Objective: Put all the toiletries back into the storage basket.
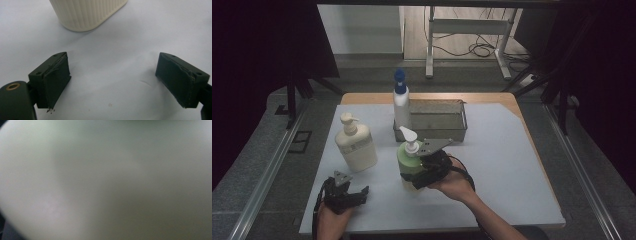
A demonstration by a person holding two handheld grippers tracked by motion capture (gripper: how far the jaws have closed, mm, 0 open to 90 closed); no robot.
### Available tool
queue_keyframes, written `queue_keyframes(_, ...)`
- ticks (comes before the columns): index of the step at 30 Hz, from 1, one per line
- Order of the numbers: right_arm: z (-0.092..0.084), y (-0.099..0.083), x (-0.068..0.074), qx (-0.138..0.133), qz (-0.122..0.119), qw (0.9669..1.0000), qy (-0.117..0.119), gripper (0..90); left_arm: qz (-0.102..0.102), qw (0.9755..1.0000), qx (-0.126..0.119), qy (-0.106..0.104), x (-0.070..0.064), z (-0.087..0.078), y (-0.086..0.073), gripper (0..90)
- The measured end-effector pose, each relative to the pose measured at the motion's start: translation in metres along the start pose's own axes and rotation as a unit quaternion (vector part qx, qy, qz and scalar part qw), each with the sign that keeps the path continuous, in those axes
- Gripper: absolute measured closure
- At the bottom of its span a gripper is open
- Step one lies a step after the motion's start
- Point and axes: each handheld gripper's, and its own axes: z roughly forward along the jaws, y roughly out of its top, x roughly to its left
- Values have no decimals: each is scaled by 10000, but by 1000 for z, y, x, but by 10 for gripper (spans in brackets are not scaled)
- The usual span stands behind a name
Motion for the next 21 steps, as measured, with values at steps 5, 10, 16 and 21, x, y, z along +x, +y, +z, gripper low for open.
queue_keyframes(5,-4,2,-10,-60,92,9998,-137,118,-1,10000,-8,0,0,0,0,118)
queue_keyframes(10,-6,4,-19,-70,128,9995,-271,119,0,10000,-10,5,0,0,0,118)
queue_keyframes(16,-9,6,-28,-132,204,9989,-397,119,0,10000,-14,7,0,0,0,118)
queue_keyframes(21,-11,10,-36,-205,260,9981,-522,119,-1,10000,-19,6,0,0,0,118)
